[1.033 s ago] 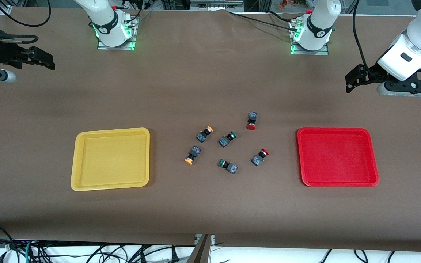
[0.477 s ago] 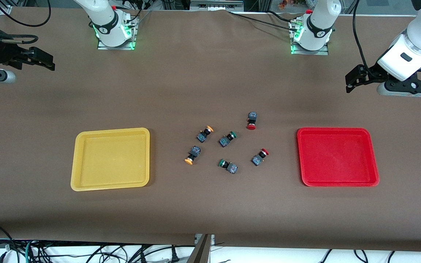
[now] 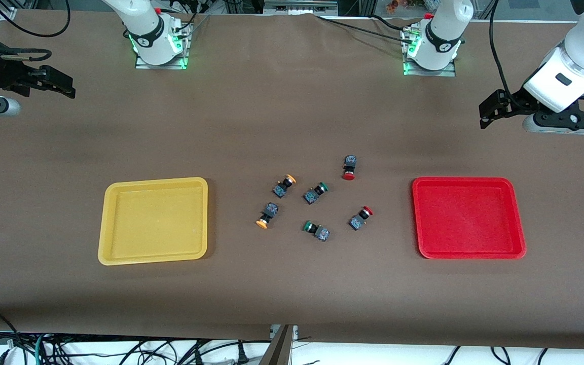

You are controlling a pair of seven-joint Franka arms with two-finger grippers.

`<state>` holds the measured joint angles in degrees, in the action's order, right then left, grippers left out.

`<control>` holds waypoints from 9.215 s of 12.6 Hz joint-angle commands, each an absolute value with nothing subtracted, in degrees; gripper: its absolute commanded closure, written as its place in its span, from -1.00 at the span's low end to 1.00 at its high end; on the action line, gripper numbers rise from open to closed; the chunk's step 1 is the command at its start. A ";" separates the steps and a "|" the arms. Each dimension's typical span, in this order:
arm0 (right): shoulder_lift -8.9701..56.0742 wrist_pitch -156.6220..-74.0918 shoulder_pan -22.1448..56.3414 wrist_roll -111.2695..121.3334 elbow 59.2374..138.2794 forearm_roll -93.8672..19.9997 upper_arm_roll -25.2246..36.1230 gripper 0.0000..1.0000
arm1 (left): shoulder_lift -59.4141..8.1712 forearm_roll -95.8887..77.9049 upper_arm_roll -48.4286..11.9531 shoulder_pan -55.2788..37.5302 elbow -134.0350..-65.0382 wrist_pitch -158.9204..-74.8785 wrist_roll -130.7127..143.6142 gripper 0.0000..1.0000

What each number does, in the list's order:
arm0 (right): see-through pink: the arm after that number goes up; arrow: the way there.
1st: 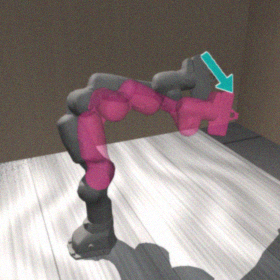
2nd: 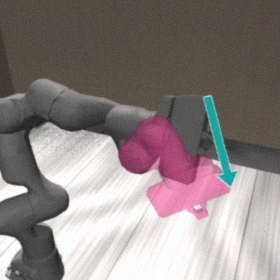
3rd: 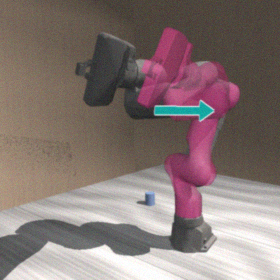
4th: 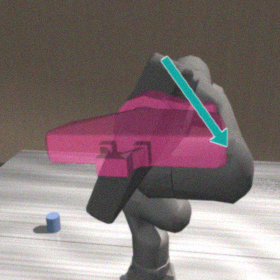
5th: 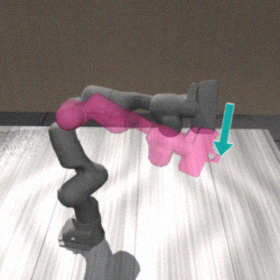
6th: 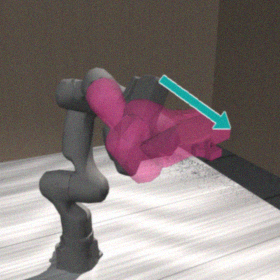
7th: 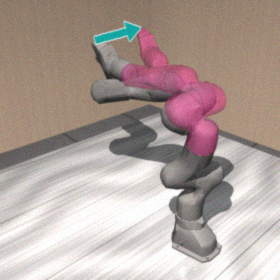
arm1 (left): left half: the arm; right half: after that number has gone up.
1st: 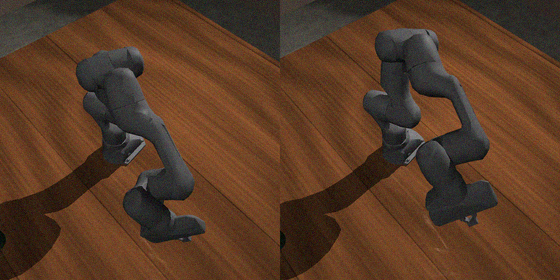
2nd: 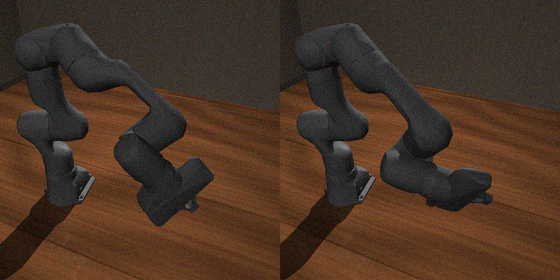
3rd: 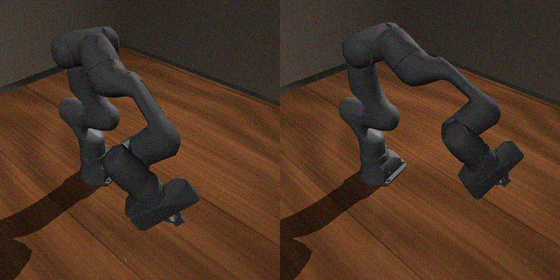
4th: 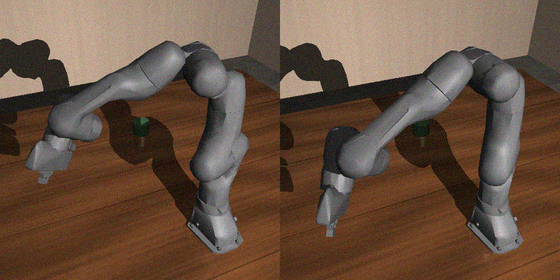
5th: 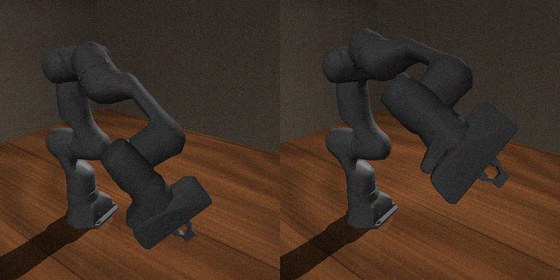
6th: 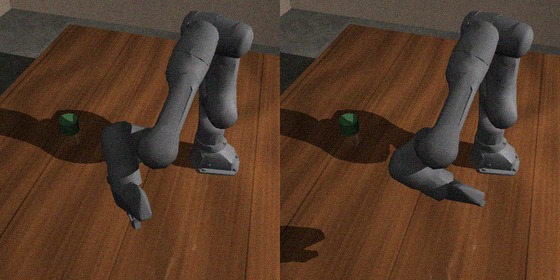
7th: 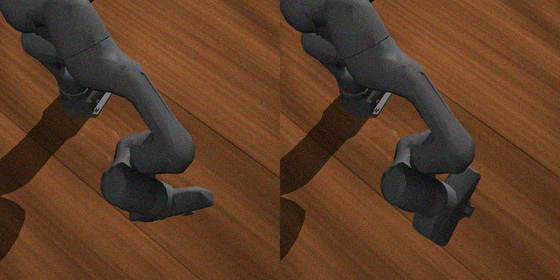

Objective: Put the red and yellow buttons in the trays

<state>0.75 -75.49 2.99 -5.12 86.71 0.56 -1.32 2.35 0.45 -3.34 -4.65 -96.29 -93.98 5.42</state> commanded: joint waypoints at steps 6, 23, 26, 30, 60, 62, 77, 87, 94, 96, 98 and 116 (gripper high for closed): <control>1.14 -75.59 2.55 -4.57 85.43 1.23 -1.76 -1.00 | 2.81 1.76 -3.52 -4.66 -95.80 -92.99 5.10 -1.00; 2.02 -76.20 2.29 -4.57 85.52 1.14 -1.58 -1.00 | 2.81 1.67 -3.52 -4.66 -95.80 -92.99 5.19 -1.00; 2.02 -76.29 2.29 -4.57 85.43 1.14 -1.58 -1.00 | 2.81 1.67 -3.60 -4.75 -95.80 -92.99 5.19 -1.00; 2.63 -76.29 2.37 -4.57 85.52 1.05 -1.58 -1.00 | 2.81 1.67 -3.60 -4.75 -95.80 -92.99 5.19 -1.00; 11.58 -82.68 6.13 -5.62 85.52 -0.35 -2.20 -1.00 | 2.11 1.67 -3.60 -4.83 -95.80 -93.08 5.45 -1.00; 16.24 -89.70 11.75 -10.68 85.52 -0.35 -2.20 -1.00 | 1.94 1.58 -3.69 -4.83 -95.98 -91.94 4.92 -1.00; 41.73 -131.99 34.09 -67.57 85.17 -2.03 -1.67 -1.00 | -37.95 1.05 -11.87 -12.20 -82.79 -117.56 -18.97 -1.00; 50.54 -136.32 37.88 -72.33 79.10 1.85 -1.58 -0.98 | -47.11 10.37 -11.78 -14.68 -90.26 -144.14 -21.53 -1.00; 51.51 -136.06 39.20 -70.94 79.19 1.93 -1.67 0.94 | -41.77 10.28 -11.87 -11.79 -90.44 -135.40 -21.88 0.77; 49.32 -132.83 37.72 -66.13 79.19 1.85 -1.49 1.00 | -37.03 10.20 -11.87 -9.33 -90.18 -126.61 -22.24 0.77; 45.72 -125.19 34.29 -56.74 79.19 1.15 -1.58 1.00 | -33.50 10.54 -11.08 -7.31 -90.09 -118.69 -22.32 0.77; 45.79 -116.80 3.79 0.25 81.12 1.05 -1.49 1.00 | -35.16 11.87 -26.00 4.83 -91.93 -110.66 -12.98 -1.00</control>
